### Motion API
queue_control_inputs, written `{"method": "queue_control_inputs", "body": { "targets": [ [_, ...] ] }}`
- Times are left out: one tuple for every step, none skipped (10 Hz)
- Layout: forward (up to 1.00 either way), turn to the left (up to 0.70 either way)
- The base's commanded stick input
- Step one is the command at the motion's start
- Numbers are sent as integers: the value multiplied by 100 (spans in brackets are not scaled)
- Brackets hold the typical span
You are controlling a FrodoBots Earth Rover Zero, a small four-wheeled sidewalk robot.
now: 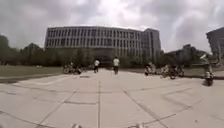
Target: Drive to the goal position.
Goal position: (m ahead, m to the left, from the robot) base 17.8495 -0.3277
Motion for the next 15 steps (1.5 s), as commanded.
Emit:
{"method": "queue_control_inputs", "body": {
  "targets": [
    [60, 0],
    [60, 0],
    [60, 0],
    [60, 0],
    [60, 0],
    [60, 0],
    [60, 0],
    [60, 0],
    [60, 0],
    [60, 0],
    [60, 0],
    [60, 0],
    [60, 0],
    [60, 0],
    [60, 1]
  ]
}}
